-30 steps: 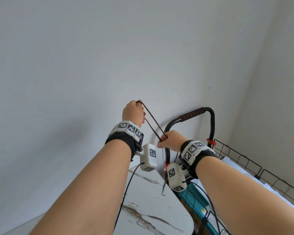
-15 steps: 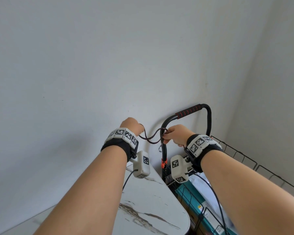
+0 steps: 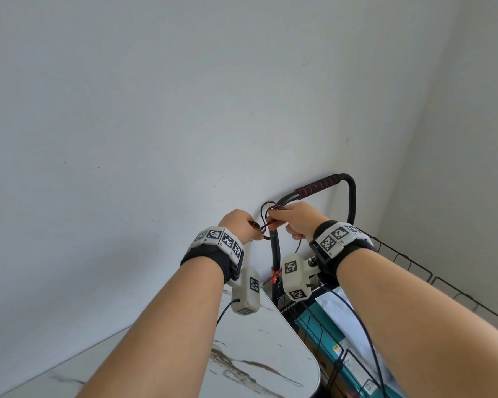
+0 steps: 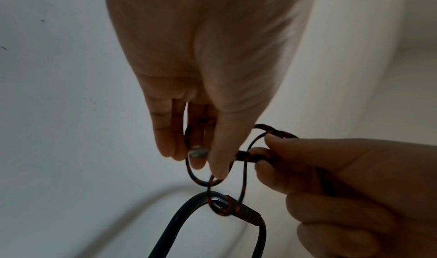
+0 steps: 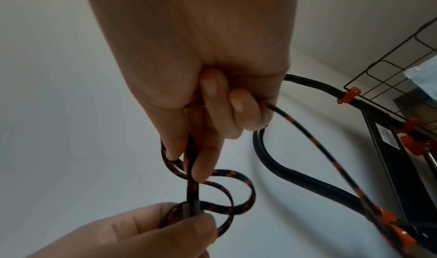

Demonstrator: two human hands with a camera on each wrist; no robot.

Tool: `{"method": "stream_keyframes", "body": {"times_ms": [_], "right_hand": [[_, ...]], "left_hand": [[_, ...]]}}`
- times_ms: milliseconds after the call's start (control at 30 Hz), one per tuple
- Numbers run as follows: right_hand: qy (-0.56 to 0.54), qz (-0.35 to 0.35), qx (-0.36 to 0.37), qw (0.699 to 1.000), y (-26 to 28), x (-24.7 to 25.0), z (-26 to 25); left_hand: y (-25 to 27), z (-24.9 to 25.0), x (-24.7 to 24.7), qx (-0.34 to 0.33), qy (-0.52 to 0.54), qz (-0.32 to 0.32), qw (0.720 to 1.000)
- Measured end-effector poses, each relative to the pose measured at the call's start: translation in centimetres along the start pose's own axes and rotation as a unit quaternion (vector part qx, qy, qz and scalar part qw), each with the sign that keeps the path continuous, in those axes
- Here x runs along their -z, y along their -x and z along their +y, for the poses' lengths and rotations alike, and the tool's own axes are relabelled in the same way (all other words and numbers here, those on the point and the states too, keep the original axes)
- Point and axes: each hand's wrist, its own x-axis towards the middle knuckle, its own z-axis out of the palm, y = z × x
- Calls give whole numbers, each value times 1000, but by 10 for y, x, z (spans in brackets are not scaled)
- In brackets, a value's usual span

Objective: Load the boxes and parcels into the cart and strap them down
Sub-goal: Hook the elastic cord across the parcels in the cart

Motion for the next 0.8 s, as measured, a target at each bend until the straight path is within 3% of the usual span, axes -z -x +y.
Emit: {"method": "stream_keyframes", "body": {"times_ms": [167, 400, 600, 800], "right_hand": [[79, 45, 10, 996, -2, 2, 8], [135, 152, -73, 976, 16, 28, 45], [192, 181, -165, 950, 51, 70, 94], [280, 200, -273, 899, 96, 123, 134]], "left_hand": [[-2, -9, 1, 3, -29, 41, 999], [-5, -11, -16, 62, 15, 91, 994], [-7, 28, -43, 81, 46, 84, 992], [-5, 86, -76, 88, 37, 86, 992]]}}
